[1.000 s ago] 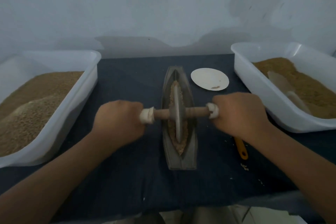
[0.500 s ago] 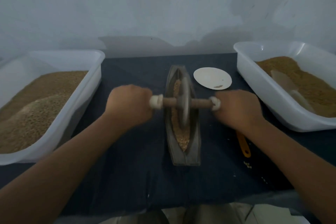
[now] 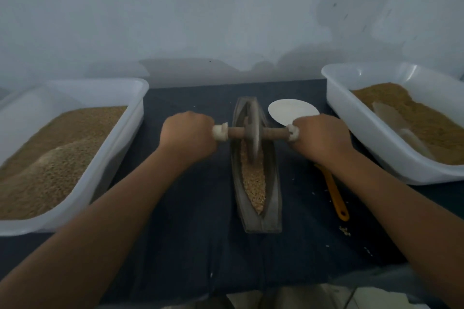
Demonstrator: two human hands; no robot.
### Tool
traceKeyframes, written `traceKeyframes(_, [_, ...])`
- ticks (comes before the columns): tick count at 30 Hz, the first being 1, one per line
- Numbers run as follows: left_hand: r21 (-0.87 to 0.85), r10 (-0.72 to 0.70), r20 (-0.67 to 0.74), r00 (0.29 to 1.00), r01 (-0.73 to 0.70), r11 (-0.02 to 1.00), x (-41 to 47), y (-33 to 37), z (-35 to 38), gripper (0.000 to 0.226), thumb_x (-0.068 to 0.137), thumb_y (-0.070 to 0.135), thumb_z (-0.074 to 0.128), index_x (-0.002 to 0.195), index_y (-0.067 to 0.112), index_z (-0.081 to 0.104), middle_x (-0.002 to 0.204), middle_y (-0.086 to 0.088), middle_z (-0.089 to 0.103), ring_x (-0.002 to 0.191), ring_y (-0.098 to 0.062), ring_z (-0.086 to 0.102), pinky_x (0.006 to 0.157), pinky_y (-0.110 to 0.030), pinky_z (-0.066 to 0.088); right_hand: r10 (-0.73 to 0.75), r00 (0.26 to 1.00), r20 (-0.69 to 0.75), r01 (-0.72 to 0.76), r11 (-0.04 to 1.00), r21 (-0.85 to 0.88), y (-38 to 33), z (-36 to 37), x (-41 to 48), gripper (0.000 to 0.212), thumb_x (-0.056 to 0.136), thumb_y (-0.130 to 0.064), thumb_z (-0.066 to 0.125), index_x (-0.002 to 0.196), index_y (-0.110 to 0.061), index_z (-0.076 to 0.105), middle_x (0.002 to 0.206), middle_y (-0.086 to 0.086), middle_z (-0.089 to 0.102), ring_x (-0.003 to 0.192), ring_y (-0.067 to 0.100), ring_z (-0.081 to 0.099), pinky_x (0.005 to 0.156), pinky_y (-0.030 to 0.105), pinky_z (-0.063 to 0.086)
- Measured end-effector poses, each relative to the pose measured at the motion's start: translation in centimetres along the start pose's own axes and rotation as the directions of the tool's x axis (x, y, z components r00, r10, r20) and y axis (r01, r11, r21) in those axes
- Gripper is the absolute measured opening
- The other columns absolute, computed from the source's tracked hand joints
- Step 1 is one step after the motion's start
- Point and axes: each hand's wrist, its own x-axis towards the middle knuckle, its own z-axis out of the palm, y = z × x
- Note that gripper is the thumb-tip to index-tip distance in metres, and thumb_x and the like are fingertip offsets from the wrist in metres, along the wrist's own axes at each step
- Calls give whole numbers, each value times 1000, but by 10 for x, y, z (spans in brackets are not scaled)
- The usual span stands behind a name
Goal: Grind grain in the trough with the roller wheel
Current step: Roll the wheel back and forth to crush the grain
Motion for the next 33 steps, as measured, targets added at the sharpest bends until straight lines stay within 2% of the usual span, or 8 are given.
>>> traceKeyframes(4, [-8, 120, -147, 982, -123, 992, -69, -6, 6, 34, 73, 54, 52, 58, 32, 31, 50, 12, 38, 44, -16, 41, 46, -22, 22, -175, 979, -106, 175, 984, -12, 8, -3, -55, 31, 75, -59, 40, 61, -33, 47, 56, -10, 53, 51, 11, 54, 53, 37, 50])
traceKeyframes(7, [-106, 62, -102, 993, -73, 992, -64, -13, 20, 36, 77, 51, 58, 58, 30, 36, 53, 10, 47, 48, -20, 53, 48, -24, 32, -240, 952, -190, 230, 971, -70, 6, -4, -44, 32, 76, -58, 37, 60, -32, 46, 51, -11, 47, 45, 6, 46, 47, 30, 41])
traceKeyframes(10, [-144, -76, -11, 997, 74, 987, -13, -7, 23, 32, 84, 47, 62, 63, 27, 47, 67, 10, 56, 65, -23, 62, 60, -32, 47, -181, 949, -259, 148, 979, -141, -7, -8, 7, 38, 92, -47, 45, 62, -25, 49, 56, -7, 51, 51, 14, 50, 52, 33, 46])
traceKeyframes(13, [-155, -148, 27, 989, 150, 976, 29, -2, 17, 34, 85, 52, 60, 67, 25, 52, 77, 5, 62, 74, -26, 63, 65, -34, 50, -105, 963, -247, 57, 980, -191, -11, -15, 43, 33, 88, -36, 62, 58, -24, 52, 56, -7, 49, 51, 12, 44, 49, 27, 35])
traceKeyframes(18, [-108, -17, -1, 1000, 17, 994, -27, -7, 16, 30, 79, 50, 54, 62, 28, 44, 64, 11, 53, 61, -22, 58, 56, -31, 42, -155, 983, -98, 145, 984, -102, 0, -13, 4, 36, 93, -53, 42, 67, -30, 54, 65, -11, 50, 62, 6, 50, 57, 27, 33])
traceKeyframes(21, [-98, 55, -90, 994, -63, 993, -80, -9, 16, 31, 73, 52, 58, 59, 34, 37, 52, 13, 43, 46, -9, 46, 46, -22, 29, -248, 967, 49, 252, 962, -105, 10, -18, -31, 28, 84, -54, 58, 64, -34, 55, 62, -13, 54, 57, 2, 49, 56, 25, 38])
traceKeyframes(24, [-152, 24, -67, 997, -34, 988, -84, -12, 21, 38, 81, 52, 63, 59, 33, 38, 54, 12, 47, 48, -13, 49, 48, -25, 32, -281, 960, 8, 280, 953, -116, 7, -18, -23, 33, 74, -64, 44, 60, -35, 55, 56, -13, 53, 53, 1, 49, 50, 26, 37])
traceKeyframes(33, [20, 8, 30, 1000, -8, 1000, 25, 3, -7, 27, 79, 43, 64, 64, 26, 48, 67, 7, 54, 63, -23, 54, 60, -31, 45, 8, 1000, -15, -8, 1000, -27, 0, -1, 17, 33, 95, -52, 55, 71, -30, 58, 73, -7, 62, 69, 14, 59, 68, 37, 54])
